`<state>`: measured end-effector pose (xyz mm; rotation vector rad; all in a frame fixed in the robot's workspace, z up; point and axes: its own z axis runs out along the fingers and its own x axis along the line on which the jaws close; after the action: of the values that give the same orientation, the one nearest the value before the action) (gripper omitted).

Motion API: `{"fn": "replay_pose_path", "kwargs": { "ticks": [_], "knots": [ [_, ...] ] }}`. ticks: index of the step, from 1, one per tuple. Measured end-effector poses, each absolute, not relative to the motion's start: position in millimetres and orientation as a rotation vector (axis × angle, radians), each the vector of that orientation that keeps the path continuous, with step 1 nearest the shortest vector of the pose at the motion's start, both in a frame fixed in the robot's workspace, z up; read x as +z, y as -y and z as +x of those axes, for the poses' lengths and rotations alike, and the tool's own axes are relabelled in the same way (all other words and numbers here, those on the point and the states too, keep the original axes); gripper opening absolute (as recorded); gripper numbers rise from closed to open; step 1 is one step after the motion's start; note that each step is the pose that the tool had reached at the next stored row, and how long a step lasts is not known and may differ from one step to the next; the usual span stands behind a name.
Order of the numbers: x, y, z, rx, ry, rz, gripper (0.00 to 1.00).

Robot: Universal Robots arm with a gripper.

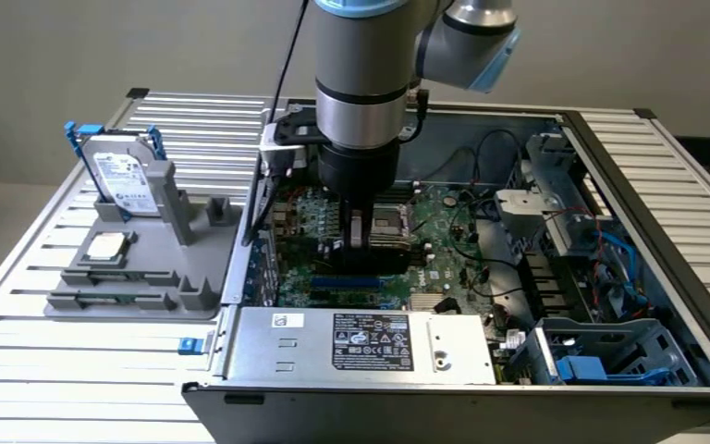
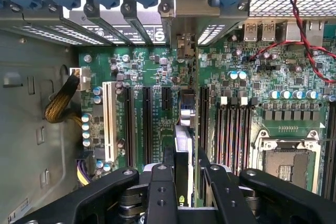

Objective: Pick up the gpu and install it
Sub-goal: 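Insert the gpu into the slot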

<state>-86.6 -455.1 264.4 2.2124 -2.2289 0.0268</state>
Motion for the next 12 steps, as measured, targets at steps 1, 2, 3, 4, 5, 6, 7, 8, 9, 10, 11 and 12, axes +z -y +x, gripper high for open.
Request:
{"fn": "replay_pose_path", "kwargs": {
  "ticks": [1,2,3,4,5,6,7,8,9,10,11,12],
  "knots": [
    [264.1,455.2,-86.7,0.027,2.229,2.213,0.27],
    [263.7,455.4,-86.8,0.026,2.229,2.213,0.27],
    [263.3,455.6,-87.0,0.026,2.229,2.213,0.27],
    [262.9,455.8,-87.2,0.026,2.230,2.213,0.27],
    [262.5,456.0,-87.3,0.025,2.230,2.213,0.27],
    [262.0,456.1,-87.4,0.025,2.230,2.213,0.27],
    [261.4,456.3,-87.5,0.025,2.230,2.213,0.27],
    [260.9,456.4,-87.6,0.025,2.230,2.213,0.27],
    [260.4,456.6,-87.7,0.024,2.231,2.213,0.27],
    [259.9,456.8,-87.8,0.024,2.231,2.213,0.27],
    [259.5,456.9,-87.8,0.024,2.231,2.213,0.27],
    [259.1,457.0,-87.9,0.024,2.231,2.213,0.27]
  ]
}}
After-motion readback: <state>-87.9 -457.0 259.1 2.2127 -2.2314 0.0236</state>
